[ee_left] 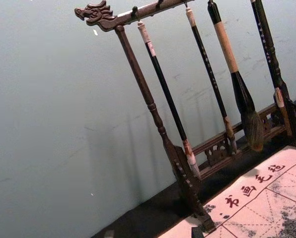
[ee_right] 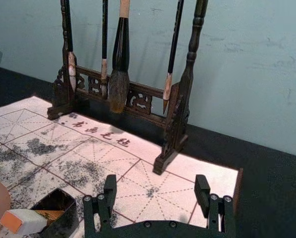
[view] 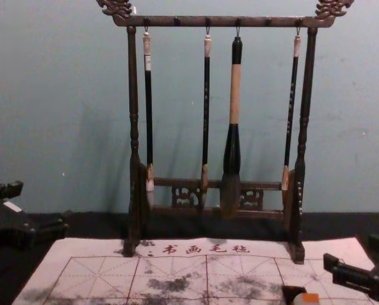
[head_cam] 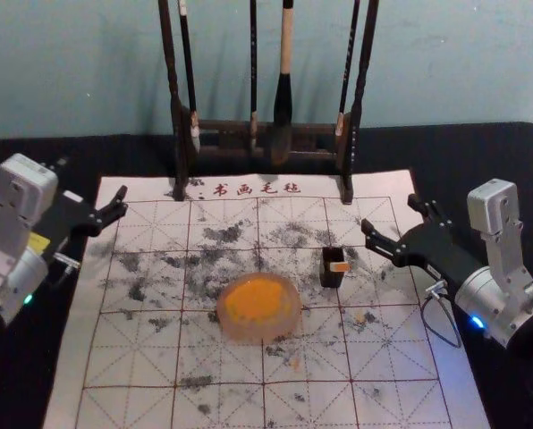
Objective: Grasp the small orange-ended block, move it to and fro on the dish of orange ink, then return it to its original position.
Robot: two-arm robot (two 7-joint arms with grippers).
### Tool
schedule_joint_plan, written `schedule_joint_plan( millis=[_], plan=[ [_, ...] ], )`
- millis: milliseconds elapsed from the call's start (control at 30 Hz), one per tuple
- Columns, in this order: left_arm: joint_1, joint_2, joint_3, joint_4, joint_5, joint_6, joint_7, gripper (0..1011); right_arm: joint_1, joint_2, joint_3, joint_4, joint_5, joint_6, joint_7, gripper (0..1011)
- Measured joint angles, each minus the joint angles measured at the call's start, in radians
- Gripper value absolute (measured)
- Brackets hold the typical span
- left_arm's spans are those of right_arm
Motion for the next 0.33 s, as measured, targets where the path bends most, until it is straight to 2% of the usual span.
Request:
schedule_joint_plan(
  millis=[333],
  plan=[
    [0.0, 0.0, 0.0, 0.0, 0.0, 0.0, 0.0, 1001, 0.0, 0.0, 0.0, 0.0, 0.0, 0.0, 0.0, 1002]
  ],
)
